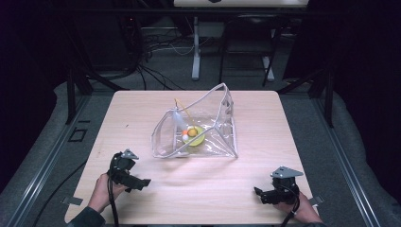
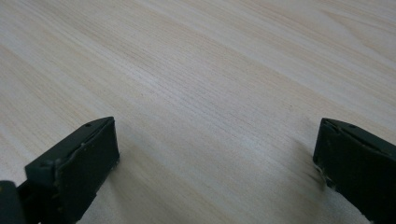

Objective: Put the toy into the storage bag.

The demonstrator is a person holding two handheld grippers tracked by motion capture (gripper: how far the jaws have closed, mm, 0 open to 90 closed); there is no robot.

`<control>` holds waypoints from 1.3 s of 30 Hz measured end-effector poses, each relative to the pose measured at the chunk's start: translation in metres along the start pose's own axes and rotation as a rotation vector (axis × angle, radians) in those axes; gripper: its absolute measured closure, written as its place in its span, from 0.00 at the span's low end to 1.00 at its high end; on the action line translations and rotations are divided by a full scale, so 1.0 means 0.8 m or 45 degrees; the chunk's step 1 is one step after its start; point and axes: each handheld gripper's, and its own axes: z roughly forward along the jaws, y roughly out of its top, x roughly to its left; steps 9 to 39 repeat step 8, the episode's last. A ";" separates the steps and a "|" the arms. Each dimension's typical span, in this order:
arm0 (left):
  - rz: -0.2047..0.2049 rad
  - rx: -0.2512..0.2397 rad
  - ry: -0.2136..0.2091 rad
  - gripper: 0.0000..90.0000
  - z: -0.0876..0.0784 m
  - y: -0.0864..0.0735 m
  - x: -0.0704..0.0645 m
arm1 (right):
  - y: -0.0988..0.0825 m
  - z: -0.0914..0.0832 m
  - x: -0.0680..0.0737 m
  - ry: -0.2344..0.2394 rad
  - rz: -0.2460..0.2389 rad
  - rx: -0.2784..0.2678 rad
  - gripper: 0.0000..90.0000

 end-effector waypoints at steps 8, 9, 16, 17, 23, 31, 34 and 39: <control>-0.022 0.011 0.005 0.00 0.010 -0.005 0.005 | 0.000 0.000 0.000 0.000 0.000 0.000 0.00; -0.022 0.011 0.005 0.00 0.010 -0.005 0.005 | 0.000 0.000 0.000 0.000 0.000 0.000 0.00; -0.022 0.011 0.005 0.00 0.010 -0.005 0.005 | 0.000 0.000 0.000 0.000 0.000 0.000 0.00; -0.022 0.011 0.005 0.00 0.010 -0.005 0.005 | 0.000 0.000 0.000 0.000 0.000 0.000 0.00; -0.022 0.011 0.005 0.00 0.010 -0.005 0.005 | 0.000 0.000 0.000 0.000 0.000 0.000 0.00; -0.022 0.011 0.005 0.00 0.010 -0.005 0.005 | 0.000 0.000 0.000 0.000 0.000 0.000 0.00; -0.022 0.011 0.005 0.00 0.010 -0.005 0.005 | 0.000 0.000 0.000 0.000 0.000 0.000 0.00; -0.022 0.011 0.005 0.00 0.010 -0.005 0.005 | 0.000 0.000 0.000 0.000 0.000 0.000 0.00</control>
